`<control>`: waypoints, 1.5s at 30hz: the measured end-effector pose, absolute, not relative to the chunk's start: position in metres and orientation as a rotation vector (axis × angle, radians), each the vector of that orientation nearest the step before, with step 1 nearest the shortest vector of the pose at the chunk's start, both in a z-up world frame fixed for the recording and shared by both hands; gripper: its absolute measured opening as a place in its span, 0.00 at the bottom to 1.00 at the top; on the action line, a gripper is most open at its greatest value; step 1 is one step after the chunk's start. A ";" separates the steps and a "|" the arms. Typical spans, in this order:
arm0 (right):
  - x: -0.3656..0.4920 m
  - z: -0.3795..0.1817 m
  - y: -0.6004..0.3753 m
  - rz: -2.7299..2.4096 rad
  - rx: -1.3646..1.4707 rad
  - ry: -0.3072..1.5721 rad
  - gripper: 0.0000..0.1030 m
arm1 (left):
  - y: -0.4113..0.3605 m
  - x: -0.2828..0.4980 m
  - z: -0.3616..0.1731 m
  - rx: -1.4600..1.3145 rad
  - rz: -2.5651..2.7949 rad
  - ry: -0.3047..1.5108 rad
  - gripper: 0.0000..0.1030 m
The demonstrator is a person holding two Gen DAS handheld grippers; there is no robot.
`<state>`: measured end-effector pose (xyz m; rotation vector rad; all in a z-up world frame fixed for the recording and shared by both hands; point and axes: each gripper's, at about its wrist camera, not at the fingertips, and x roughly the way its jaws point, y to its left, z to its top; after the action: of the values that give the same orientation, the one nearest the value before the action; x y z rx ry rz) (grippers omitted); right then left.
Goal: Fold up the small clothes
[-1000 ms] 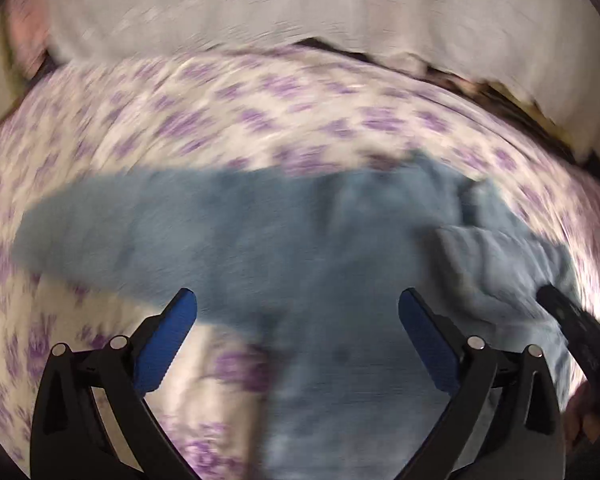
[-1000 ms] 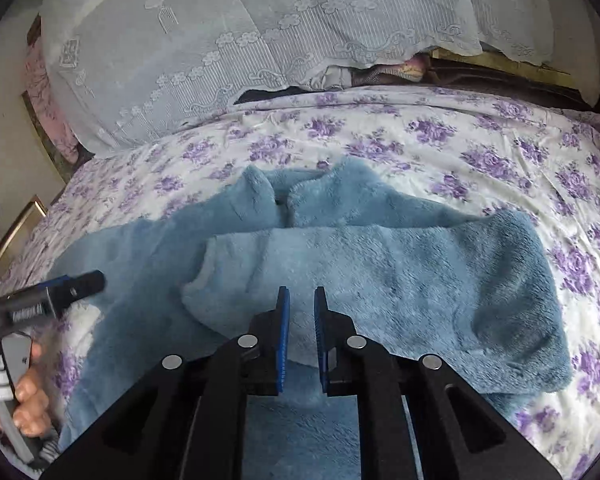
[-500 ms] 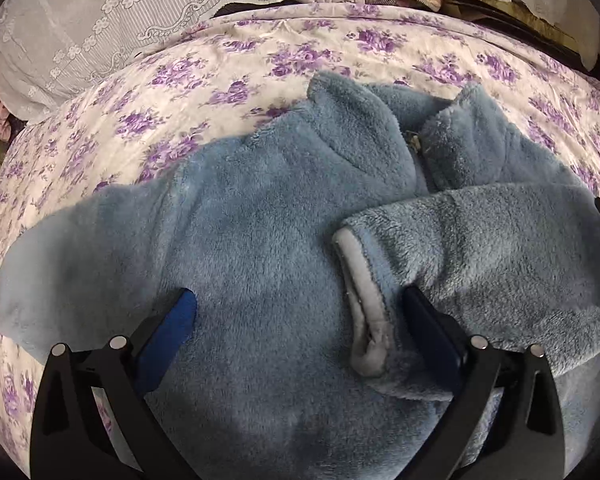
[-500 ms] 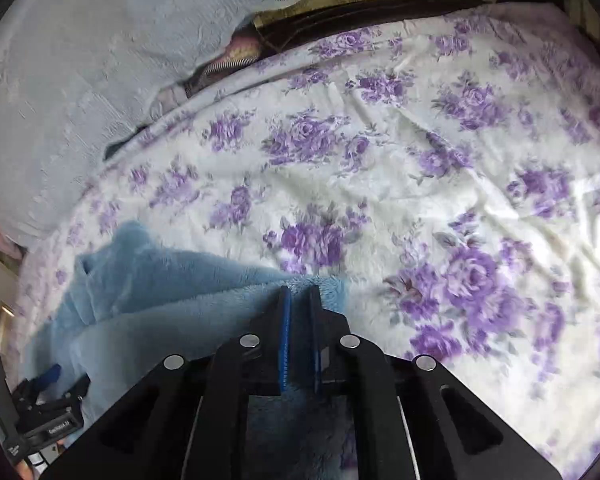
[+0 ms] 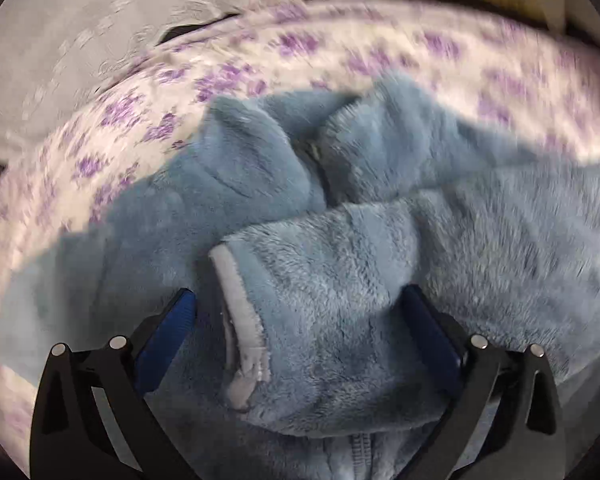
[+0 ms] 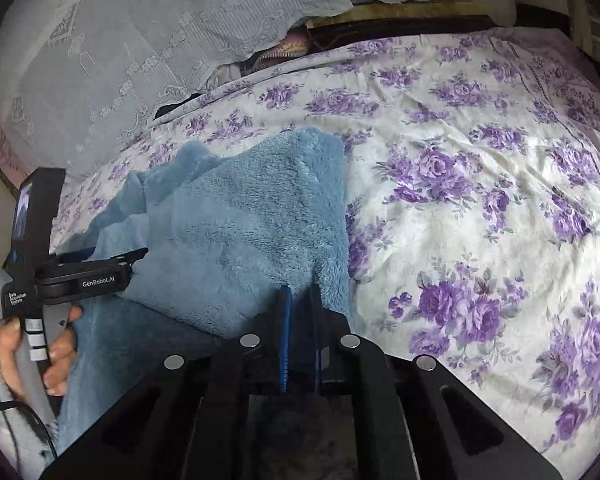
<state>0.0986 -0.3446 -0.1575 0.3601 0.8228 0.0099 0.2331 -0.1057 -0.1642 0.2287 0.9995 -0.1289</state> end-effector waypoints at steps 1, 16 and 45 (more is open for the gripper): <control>0.099 -0.154 -0.346 0.006 0.368 0.829 0.07 | -0.104 0.234 -0.162 0.222 -0.138 1.016 0.96; 0.145 -0.147 -0.346 -0.004 0.459 0.787 0.13 | -0.071 0.236 -0.153 0.180 -0.091 1.011 0.96; 0.067 -0.161 -0.359 -0.044 0.546 0.678 0.76 | 0.338 0.213 -0.154 -0.825 0.231 0.893 0.14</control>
<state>0.0668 -0.3589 -0.1606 0.5457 0.6781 -0.0440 0.2126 0.3382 -0.1543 -0.8250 0.8935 0.2313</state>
